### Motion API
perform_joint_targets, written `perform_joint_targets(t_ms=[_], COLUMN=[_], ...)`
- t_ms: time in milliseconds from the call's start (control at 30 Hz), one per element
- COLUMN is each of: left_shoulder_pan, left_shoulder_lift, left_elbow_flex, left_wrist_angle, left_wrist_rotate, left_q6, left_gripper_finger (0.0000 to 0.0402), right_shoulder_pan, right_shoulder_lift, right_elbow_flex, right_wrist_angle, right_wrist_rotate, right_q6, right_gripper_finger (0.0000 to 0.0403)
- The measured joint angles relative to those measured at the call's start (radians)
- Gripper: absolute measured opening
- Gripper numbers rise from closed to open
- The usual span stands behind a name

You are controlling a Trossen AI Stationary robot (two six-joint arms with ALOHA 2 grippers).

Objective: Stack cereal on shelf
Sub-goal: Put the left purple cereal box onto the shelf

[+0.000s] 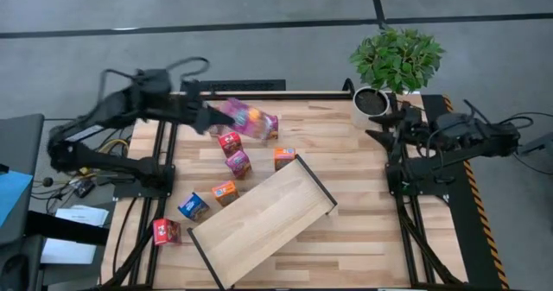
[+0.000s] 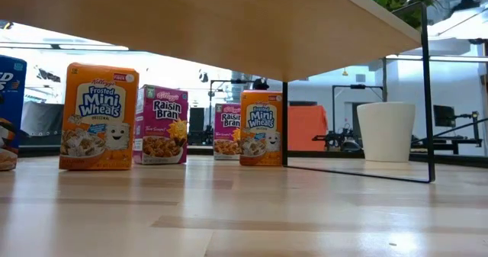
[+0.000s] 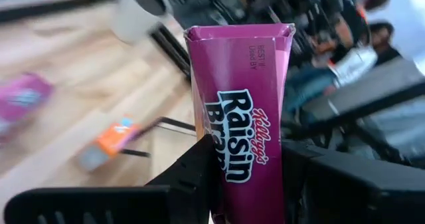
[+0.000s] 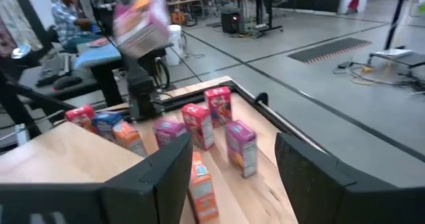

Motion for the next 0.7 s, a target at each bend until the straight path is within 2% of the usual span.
perform_joint_targets(t_ms=[200,300,433,567,700], left_shoulder_pan=[-0.105,-0.144,-0.189,-0.232,-0.257], left_shoulder_lift=[0.155,0.222,0.327,0.459,0.606], left_elbow_flex=[0.0,0.035,0.175,0.414,0.644], left_wrist_angle=[0.122,0.094,-0.082,-0.341,-0.56], left_wrist_rotate=[-0.004,-0.006,-0.071,-0.179,-0.263], left_q6=[0.028,0.076,0.17,0.239,0.241], left_gripper_finger=[0.0089,0.0089,0.0089,0.0089,0.0089], right_shoulder_pan=[0.0,0.0,0.0,0.0,0.0], right_shoulder_lift=[-0.006,-0.006,-0.003,-0.004,-0.004], right_elbow_flex=[0.038,0.04,0.04,0.04,0.04], right_wrist_angle=[-0.077,-0.1,-0.111,-0.114,-0.122], right_wrist_rotate=[0.032,0.034,0.034,0.033,0.031], right_q6=[-0.001,0.0,0.001,0.001,0.002], right_gripper_finger=[0.0244,0.0244,0.0244,0.0244,0.0244])
